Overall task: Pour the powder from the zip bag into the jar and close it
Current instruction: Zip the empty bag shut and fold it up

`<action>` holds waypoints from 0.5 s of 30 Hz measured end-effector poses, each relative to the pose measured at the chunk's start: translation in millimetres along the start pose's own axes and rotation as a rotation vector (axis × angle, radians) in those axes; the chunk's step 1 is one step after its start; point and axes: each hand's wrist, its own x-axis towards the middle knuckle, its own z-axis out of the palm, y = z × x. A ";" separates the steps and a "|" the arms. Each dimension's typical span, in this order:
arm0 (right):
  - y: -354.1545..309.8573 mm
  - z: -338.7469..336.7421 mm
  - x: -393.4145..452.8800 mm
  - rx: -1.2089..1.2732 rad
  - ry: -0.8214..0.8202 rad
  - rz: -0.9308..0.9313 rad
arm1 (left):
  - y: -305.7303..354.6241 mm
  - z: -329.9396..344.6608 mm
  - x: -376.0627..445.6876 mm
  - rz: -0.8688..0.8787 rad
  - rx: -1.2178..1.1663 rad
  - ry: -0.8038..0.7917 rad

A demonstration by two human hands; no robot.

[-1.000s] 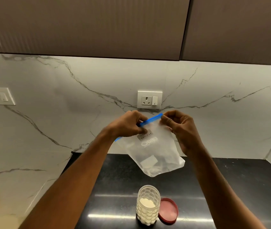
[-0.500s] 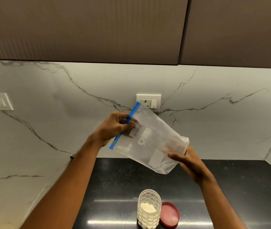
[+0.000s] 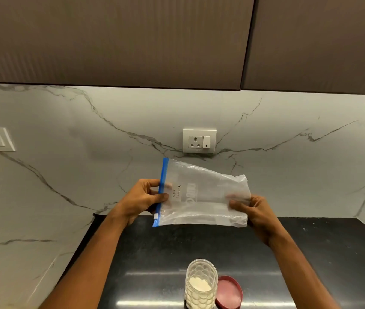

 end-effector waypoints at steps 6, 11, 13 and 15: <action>-4.4 -11.0 -8.0 0.163 -0.076 -0.067 | -9.7 -3.6 -6.4 0.120 -0.325 -0.049; -3.5 -14.7 -12.7 0.342 -0.122 -0.103 | -22.3 -0.8 -11.6 0.208 -0.491 -0.083; -6.0 -14.9 -14.8 0.356 -0.132 -0.120 | -24.1 3.3 -14.6 0.239 -0.528 -0.091; -7.9 -15.8 -16.7 0.358 -0.142 -0.141 | -24.7 7.0 -17.4 0.271 -0.540 -0.099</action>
